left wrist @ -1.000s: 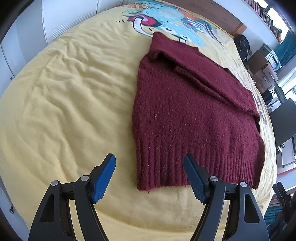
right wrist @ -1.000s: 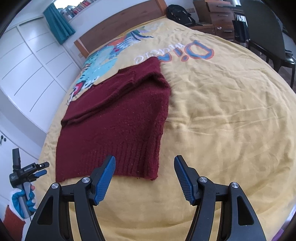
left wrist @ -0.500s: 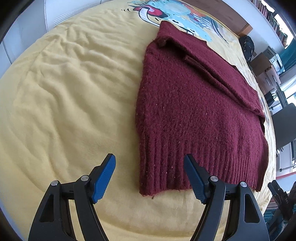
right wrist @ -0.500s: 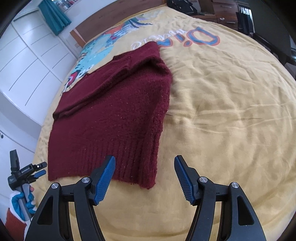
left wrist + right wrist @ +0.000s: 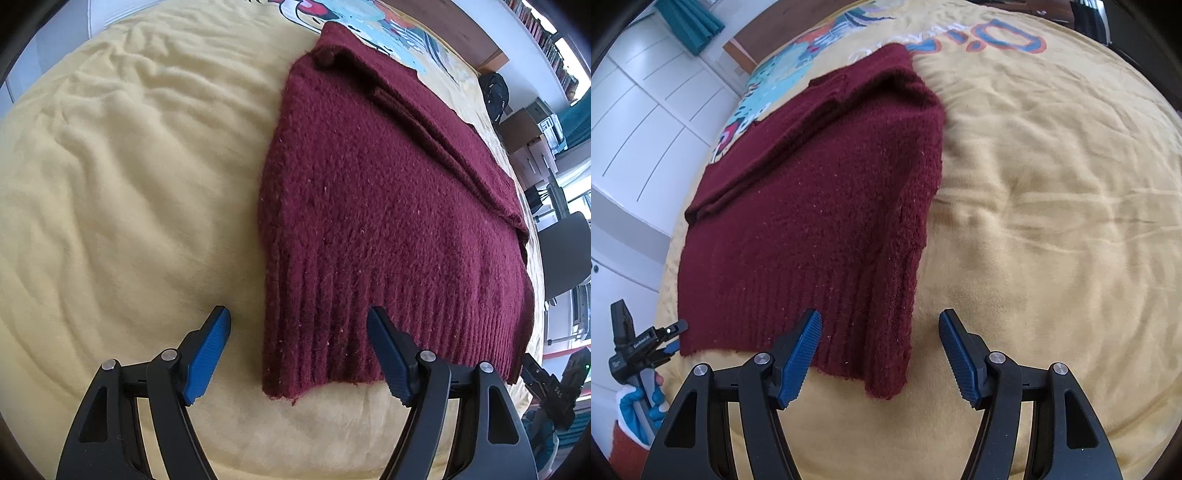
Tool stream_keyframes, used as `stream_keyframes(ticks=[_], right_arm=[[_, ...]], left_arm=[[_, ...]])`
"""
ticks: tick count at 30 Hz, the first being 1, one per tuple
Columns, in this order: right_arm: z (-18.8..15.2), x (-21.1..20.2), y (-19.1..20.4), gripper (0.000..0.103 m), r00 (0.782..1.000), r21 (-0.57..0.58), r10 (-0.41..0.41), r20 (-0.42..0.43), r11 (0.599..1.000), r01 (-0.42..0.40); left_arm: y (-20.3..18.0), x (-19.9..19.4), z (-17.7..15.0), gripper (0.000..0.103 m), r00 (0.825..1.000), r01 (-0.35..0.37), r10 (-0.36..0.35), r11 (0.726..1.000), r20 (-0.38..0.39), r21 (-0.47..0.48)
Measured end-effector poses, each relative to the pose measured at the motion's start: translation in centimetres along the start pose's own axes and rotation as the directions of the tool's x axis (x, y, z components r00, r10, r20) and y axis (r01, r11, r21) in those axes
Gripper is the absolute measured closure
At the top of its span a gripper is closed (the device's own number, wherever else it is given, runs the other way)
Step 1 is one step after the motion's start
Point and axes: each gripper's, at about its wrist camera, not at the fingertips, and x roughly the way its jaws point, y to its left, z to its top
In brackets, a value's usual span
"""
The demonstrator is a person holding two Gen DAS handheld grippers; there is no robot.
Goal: Fold small clothes
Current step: 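Move both grippers to the ribbed hem of the sweater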
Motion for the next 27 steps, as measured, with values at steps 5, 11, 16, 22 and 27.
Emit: stream_keyframes(ticks=[5, 11, 16, 22, 27], right_arm=[[0.1, 0.6, 0.2, 0.035, 1.0, -0.013, -0.001, -0.017, 1.0, 0.001], [0.3, 1.0, 0.3, 0.035, 1.0, -0.02, 0.002, -0.028, 1.0, -0.002], [0.3, 1.3, 0.7, 0.035, 0.999, -0.034, 0.009, -0.036, 0.999, -0.01], [0.5, 1.4, 0.7, 0.035, 0.999, -0.039, 0.02, -0.042, 0.999, -0.021], [0.6, 1.5, 0.7, 0.035, 0.999, -0.039, 0.027, -0.043, 0.999, -0.029]], left_arm=[[0.0, 0.3, -0.1, 0.032, 1.0, 0.026, -0.026, 1.0, -0.007, 0.001], [0.4, 0.4, -0.5, 0.032, 0.999, 0.041, -0.041, 0.999, -0.008, 0.0], [0.4, 0.7, 0.0, 0.032, 0.998, 0.062, -0.062, 0.998, -0.008, -0.011], [0.1, 0.8, -0.1, 0.033, 0.995, 0.098, -0.098, 0.995, -0.013, -0.009], [-0.1, 1.0, 0.0, 0.033, 0.993, 0.117, -0.117, 0.993, -0.018, -0.003]])
